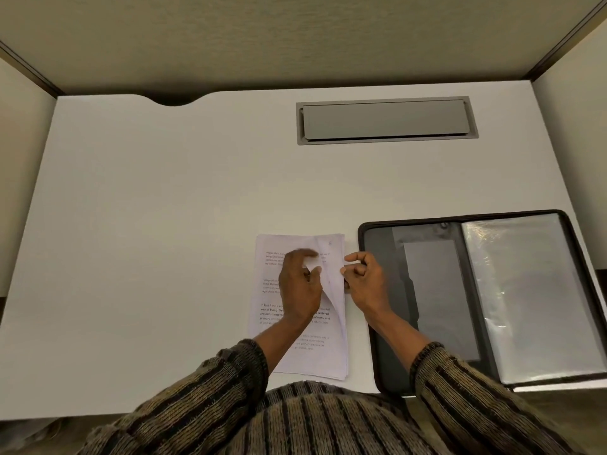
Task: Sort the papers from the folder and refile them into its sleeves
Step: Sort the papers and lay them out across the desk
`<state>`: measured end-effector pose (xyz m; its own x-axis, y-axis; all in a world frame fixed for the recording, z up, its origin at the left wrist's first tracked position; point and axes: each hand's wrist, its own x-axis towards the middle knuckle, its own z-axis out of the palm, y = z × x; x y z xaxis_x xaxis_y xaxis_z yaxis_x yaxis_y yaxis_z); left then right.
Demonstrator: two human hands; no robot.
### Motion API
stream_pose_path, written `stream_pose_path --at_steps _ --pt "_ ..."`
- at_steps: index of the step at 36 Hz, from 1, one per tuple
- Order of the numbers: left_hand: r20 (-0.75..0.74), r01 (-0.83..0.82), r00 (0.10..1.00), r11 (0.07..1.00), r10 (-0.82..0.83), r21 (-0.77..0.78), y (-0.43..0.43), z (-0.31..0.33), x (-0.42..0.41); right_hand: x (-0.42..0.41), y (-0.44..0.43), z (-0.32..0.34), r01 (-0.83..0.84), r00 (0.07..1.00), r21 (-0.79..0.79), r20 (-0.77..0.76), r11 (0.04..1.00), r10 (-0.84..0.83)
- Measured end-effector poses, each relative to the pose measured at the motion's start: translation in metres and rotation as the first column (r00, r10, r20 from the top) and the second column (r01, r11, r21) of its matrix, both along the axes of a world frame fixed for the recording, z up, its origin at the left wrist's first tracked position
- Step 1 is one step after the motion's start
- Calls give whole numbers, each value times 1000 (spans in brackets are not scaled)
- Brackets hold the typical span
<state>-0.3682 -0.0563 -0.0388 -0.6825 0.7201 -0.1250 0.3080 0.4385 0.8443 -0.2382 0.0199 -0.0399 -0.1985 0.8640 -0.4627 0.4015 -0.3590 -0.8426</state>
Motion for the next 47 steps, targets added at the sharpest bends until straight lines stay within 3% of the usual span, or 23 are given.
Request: stream_pose_path --at_steps 10,21,29,35,47 --pt "221 -88 969 990 111 -109 2 11 6 -4 -2 8 6 993 -59 -116 998 -13" --pt "205 -79 973 987 107 -137 8 12 -2 -3 -2 13 30 976 -150 -207 988 -61" --pt "225 -84 967 982 122 -172 7 9 -1 -1 0 1 60 986 -123 -145 991 -78" --pt "301 -139 933 968 199 -211 7 9 -1 4 -4 -6 -46 997 5 -59 999 46" --pt "318 -162 925 972 209 -170 5 5 -3 -1 -2 -3 -25 1000 -2 -19 1000 25"
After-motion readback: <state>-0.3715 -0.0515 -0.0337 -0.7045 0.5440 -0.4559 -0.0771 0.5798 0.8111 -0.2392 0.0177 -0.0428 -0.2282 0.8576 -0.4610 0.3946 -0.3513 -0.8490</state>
